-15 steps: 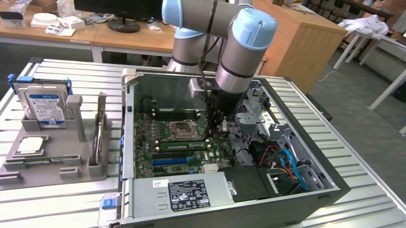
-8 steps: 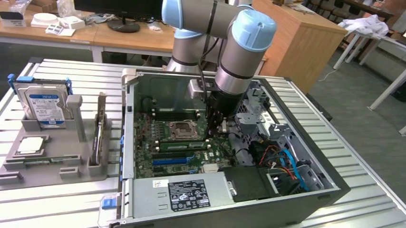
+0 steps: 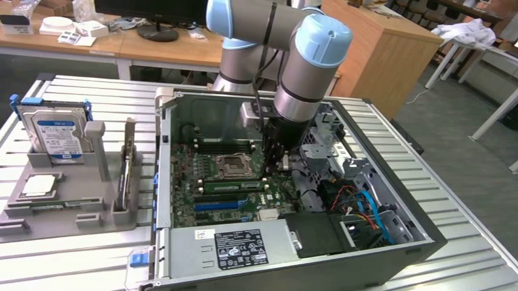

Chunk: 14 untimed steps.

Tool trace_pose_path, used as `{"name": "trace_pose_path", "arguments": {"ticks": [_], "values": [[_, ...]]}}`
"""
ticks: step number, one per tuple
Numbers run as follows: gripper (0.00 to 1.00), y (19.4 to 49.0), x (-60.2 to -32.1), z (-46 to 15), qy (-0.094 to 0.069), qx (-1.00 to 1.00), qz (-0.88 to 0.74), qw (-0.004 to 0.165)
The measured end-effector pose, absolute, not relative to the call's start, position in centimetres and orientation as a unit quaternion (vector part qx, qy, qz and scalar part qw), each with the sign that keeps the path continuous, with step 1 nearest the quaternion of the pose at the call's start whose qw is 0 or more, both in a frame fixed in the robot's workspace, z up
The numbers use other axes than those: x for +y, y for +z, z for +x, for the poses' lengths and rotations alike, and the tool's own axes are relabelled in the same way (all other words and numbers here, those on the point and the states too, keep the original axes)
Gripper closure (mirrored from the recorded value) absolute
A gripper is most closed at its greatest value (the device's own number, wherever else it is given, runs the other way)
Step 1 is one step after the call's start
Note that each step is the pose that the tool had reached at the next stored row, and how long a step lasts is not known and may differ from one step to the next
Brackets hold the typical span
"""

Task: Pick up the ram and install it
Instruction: 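Press down the ram until it locks into place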

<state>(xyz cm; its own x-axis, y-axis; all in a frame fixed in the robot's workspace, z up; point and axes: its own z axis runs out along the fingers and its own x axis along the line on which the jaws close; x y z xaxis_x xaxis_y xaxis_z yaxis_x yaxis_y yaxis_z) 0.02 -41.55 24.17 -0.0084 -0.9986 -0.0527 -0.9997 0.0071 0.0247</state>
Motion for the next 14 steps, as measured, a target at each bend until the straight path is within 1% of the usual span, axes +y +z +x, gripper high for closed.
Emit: {"name": "trace_pose_path", "arguments": {"ticks": [14], "values": [[0.89,23.76,-41.55,0.03,0.03,0.709,-0.704,0.013]]}}
